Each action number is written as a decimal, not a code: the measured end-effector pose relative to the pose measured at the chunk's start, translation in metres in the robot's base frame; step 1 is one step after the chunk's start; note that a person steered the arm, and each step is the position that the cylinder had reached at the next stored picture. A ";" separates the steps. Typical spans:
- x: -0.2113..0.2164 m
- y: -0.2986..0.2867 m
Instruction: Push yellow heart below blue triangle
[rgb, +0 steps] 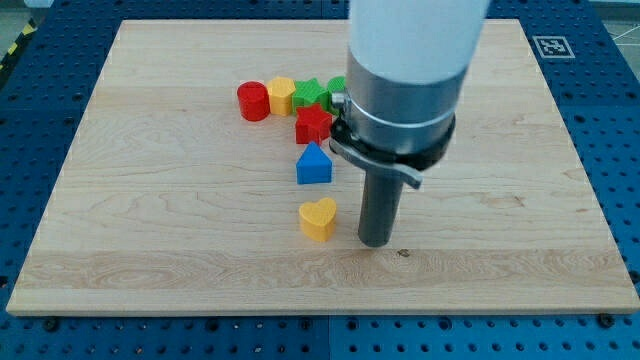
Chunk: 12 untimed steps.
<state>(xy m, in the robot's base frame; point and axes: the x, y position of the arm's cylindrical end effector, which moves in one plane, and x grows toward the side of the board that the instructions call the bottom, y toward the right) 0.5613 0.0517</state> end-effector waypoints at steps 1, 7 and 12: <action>0.019 -0.005; 0.004 -0.050; -0.028 -0.050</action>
